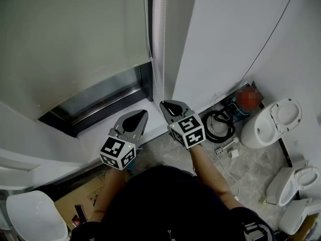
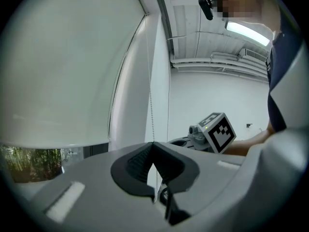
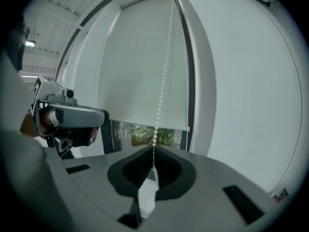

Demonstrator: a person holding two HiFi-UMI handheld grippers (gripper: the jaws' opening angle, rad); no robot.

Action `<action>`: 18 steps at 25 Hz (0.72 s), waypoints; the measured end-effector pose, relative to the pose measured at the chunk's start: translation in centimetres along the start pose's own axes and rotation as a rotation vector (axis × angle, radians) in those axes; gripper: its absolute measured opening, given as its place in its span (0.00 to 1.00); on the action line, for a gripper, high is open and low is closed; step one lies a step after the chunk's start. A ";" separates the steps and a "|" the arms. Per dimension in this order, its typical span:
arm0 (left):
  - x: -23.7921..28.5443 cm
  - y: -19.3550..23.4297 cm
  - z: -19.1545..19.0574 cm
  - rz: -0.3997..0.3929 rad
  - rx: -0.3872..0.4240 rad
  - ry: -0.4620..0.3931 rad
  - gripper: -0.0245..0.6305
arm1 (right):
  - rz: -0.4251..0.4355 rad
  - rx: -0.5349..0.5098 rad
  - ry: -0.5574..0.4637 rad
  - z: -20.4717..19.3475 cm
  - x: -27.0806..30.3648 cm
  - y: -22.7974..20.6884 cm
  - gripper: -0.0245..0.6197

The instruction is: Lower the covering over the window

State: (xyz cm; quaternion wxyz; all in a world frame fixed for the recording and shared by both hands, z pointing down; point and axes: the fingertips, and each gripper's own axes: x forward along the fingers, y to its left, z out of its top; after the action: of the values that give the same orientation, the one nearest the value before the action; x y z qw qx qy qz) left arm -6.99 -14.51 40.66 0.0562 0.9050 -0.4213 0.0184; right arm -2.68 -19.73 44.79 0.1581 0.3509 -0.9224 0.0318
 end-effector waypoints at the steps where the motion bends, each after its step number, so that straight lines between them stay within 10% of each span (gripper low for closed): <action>1: 0.2 0.0 0.3 0.009 0.006 0.001 0.05 | -0.009 -0.003 0.001 0.1 -0.1 -0.2 0.06; 18: -0.7 1.7 4.1 0.170 0.061 -0.076 0.05 | -0.346 -0.062 -0.232 7.8 -7.5 -4.2 0.06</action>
State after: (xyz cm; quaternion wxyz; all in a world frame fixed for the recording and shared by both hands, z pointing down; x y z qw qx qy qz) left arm -8.80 -15.49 36.64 0.0110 0.8673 -0.4977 0.0017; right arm 3.26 -19.37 34.78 0.0648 0.5002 -0.8611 -0.0645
